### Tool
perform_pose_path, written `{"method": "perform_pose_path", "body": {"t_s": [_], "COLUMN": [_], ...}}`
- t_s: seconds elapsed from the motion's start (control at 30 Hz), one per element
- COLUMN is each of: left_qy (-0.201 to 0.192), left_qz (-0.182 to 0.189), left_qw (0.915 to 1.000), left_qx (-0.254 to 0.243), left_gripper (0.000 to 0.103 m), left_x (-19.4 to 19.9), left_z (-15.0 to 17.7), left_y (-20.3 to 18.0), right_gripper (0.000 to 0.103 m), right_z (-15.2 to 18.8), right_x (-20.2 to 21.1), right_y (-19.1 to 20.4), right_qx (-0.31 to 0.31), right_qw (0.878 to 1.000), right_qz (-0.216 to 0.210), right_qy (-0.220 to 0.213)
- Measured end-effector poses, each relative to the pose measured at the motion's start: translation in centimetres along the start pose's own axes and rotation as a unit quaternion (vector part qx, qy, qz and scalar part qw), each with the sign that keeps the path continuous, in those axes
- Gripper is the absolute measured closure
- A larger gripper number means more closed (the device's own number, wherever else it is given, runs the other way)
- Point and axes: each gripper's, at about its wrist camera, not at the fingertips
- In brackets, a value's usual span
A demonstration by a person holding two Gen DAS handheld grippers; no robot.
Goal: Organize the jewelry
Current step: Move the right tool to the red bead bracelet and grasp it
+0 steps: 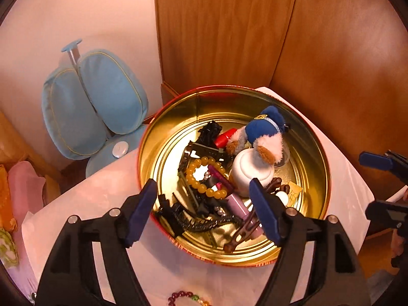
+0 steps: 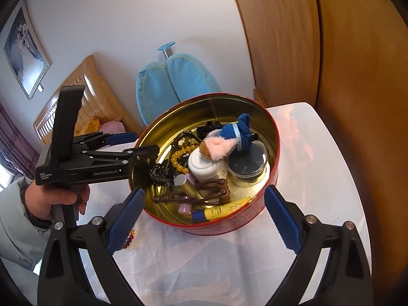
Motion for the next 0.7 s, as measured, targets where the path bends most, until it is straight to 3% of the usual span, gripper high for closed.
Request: {"method": "perform_pose_path", "body": {"t_s": [0.13,0.27,0.33,0.43,0.57,0.7], "left_qy": [-0.006,0.004,0.005,0.005,-0.008,-0.011], "left_qz": [-0.034,-0.051,-0.051,-0.091,-0.101,-0.097], "left_qw": [0.9991,0.9944,0.9875,0.9702,0.9541,0.9589], "left_qx": [0.024,0.092,0.149,0.224,0.282,0.266], "left_gripper": [0.027,0.026,0.022,0.021,0.016,0.015], "left_x": [3.5,6.2,7.7,10.3,13.1,14.2], "left_z": [3.2,8.0,11.1,15.2,19.4,21.0], "left_y": [1.4,3.3,4.7,6.5,8.7,10.8], "right_gripper": [0.008,0.008,0.008,0.008,0.008,0.008], "right_z": [-0.1,0.5,1.2,2.7,4.9,6.6], "right_x": [-0.4,-0.8,-1.3,-2.9,-6.2,-9.7], "right_y": [2.5,6.3,8.5,11.2,13.8,14.2], "right_qx": [0.041,0.107,0.139,0.173,0.187,0.148], "right_qw": [0.998,0.986,0.977,0.966,0.961,0.974], "right_qz": [-0.057,-0.123,-0.154,-0.174,-0.163,-0.089], "right_qy": [0.006,0.027,0.045,0.081,0.125,0.145]}}
Point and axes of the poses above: each gripper's, at about its wrist camera, not at the fingertips, and x roughly against the way its jaws point, y to its left, z to its underside
